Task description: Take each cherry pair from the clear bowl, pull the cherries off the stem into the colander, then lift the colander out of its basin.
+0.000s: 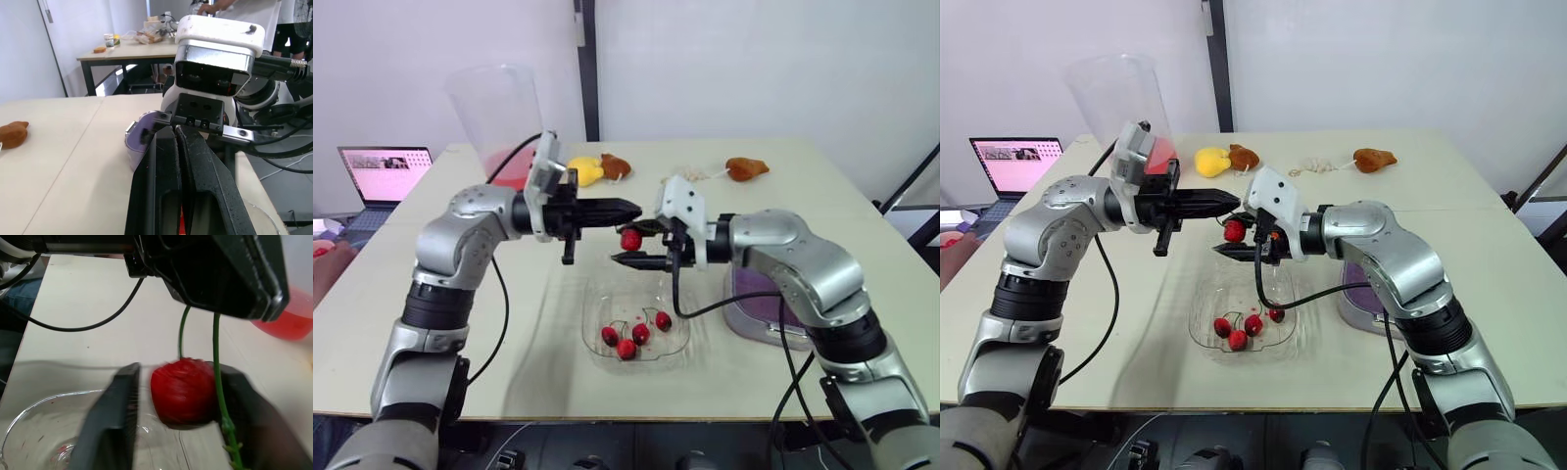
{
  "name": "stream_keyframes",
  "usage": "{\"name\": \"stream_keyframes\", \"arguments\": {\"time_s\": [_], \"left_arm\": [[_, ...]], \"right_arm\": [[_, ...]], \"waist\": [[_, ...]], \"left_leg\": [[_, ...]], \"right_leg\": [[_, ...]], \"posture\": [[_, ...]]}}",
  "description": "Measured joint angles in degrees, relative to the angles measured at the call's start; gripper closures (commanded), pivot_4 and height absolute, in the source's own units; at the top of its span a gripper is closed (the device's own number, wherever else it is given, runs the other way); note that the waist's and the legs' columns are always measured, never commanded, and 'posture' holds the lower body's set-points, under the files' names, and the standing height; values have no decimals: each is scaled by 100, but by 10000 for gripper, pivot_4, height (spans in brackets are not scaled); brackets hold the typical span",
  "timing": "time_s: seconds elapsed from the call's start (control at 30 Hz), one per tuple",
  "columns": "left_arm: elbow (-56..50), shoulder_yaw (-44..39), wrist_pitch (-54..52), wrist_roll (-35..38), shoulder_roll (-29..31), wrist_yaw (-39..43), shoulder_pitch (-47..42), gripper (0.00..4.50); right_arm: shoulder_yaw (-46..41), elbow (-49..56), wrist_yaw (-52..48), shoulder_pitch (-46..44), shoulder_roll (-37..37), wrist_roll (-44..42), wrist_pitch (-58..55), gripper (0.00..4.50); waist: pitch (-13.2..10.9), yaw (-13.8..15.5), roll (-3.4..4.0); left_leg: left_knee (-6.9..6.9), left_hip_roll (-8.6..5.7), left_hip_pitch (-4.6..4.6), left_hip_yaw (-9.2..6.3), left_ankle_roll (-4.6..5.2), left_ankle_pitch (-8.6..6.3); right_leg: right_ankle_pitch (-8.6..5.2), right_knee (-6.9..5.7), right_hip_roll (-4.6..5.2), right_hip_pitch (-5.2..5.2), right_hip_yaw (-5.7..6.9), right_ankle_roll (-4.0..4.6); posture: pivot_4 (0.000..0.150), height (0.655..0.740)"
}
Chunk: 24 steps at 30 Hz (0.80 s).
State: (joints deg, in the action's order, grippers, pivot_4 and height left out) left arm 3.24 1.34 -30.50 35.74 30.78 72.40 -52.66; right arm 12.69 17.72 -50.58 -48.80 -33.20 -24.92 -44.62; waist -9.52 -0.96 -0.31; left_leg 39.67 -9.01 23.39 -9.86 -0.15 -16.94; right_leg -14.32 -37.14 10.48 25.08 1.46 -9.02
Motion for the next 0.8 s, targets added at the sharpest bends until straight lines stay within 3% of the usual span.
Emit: {"name": "stream_keyframes", "arguments": {"time_s": [0.8], "left_arm": [[-2,-7,7,-6,1,2,11,45000]], "right_arm": [[-238,-19,3,5,17,-349,-330,23867]], "waist": [[0,0,0]], "left_leg": [[0,0,0,0,0,0]], "right_leg": [[0,0,0,0,0,0]], "posture": [[1500,7400]]}}
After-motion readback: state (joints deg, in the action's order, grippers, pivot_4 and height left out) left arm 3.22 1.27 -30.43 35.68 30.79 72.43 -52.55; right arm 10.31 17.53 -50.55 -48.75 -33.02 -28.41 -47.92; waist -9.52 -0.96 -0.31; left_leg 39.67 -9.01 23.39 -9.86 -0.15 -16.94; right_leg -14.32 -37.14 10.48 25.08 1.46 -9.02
